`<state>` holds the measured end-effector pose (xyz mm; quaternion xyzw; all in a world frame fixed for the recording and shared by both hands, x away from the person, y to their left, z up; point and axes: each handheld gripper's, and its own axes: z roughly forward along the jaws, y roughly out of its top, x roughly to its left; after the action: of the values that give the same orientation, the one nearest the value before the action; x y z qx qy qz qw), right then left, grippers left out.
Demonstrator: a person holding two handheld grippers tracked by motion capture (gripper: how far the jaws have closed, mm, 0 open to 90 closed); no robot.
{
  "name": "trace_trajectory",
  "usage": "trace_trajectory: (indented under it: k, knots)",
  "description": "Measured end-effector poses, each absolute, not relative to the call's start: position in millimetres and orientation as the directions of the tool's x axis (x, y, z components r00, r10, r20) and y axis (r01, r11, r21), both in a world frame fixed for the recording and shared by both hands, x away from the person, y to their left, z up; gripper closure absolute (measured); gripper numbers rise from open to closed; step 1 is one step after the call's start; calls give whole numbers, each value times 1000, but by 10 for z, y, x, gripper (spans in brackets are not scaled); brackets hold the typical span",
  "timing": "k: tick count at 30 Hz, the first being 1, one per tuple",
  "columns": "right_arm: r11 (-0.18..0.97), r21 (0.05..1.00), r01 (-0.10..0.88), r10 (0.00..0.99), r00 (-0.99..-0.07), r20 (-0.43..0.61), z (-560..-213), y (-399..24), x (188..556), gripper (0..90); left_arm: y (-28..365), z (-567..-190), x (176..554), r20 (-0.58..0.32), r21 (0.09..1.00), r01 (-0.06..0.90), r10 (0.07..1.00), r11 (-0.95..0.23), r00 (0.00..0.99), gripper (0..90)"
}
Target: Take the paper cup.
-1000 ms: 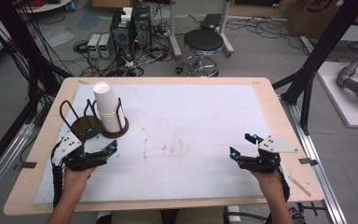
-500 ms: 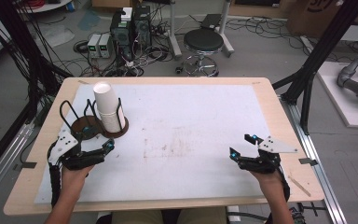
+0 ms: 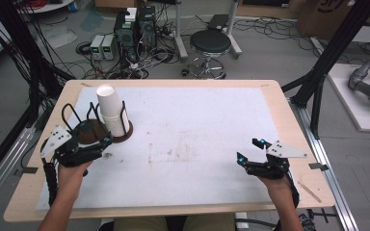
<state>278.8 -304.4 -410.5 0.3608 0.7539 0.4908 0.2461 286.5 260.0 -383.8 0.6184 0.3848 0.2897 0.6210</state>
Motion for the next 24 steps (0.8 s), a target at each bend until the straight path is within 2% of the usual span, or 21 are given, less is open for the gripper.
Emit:
trace_trajectory:
  k: [9,13,24]
  knots:
    - [254,920,299,787,-617,-17,-4094,-3047,2779,203,2624,-3371,3077,-76,995,92,843,31,532,163]
    - [257,920,296,786,-618,-20,-4087,-3041,2768,203,2614,-3153,3221,-28,995,94,851,-25,524,161]
    - [254,919,303,787,-617,-14,-4097,-3047,2766,203,2621,-3152,3583,-54,982,184,881,-38,469,161]
